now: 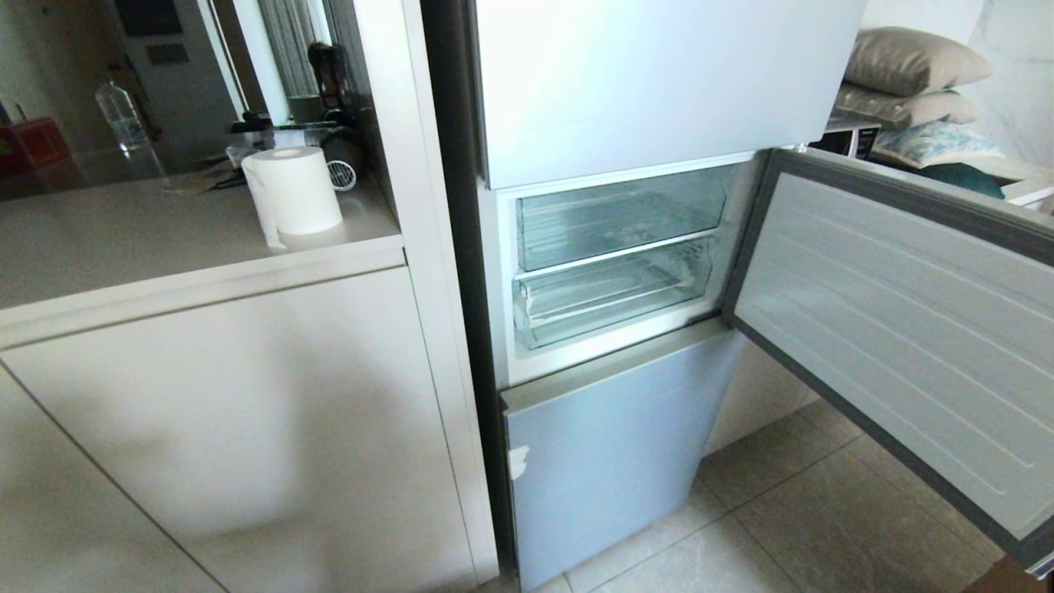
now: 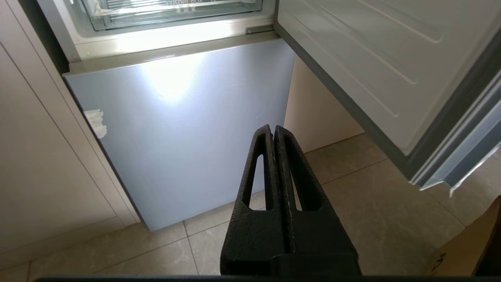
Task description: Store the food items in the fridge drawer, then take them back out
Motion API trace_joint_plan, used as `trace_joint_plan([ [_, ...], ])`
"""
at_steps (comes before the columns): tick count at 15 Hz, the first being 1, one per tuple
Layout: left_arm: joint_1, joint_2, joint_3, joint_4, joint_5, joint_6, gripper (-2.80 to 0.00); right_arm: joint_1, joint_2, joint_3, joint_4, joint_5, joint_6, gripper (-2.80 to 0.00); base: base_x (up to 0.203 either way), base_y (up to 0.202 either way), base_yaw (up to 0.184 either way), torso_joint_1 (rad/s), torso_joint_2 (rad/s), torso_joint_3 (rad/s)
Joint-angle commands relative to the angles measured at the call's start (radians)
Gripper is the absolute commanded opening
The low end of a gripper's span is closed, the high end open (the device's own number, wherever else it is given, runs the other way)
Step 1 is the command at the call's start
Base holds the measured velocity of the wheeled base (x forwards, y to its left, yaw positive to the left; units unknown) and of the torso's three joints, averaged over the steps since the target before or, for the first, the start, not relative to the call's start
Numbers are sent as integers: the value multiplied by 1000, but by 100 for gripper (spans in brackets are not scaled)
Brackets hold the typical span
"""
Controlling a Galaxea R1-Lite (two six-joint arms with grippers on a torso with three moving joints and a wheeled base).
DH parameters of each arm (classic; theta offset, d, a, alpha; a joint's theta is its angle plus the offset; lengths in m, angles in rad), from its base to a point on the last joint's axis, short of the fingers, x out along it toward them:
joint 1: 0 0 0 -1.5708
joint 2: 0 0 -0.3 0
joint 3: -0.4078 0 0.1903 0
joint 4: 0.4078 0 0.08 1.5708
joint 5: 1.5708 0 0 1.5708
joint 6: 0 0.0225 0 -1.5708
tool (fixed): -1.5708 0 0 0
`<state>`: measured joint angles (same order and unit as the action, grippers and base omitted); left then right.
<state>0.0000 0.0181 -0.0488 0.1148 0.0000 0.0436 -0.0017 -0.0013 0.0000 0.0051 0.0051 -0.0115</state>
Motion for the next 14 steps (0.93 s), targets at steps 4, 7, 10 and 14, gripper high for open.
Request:
trace_joint_plan([
  [4, 0, -17, 3, 0, 1, -2, -280, 0, 1, 0, -1, -2, 5, -280, 0, 0, 0, 0, 0, 0],
  [7, 0, -17, 4, 0, 5, -5, -280, 0, 1, 0, -1, -2, 5, -280, 0, 0, 0, 0, 0, 0],
  [10, 0, -17, 3, 0, 5, -5, -280, 0, 1, 0, -1, -2, 5, -280, 0, 0, 0, 0, 0, 0],
  [14, 0, -17, 4, 0, 5, -5, -280, 0, 1, 0, -1, -1, 2, -280, 0, 0, 0, 0, 0, 0],
])
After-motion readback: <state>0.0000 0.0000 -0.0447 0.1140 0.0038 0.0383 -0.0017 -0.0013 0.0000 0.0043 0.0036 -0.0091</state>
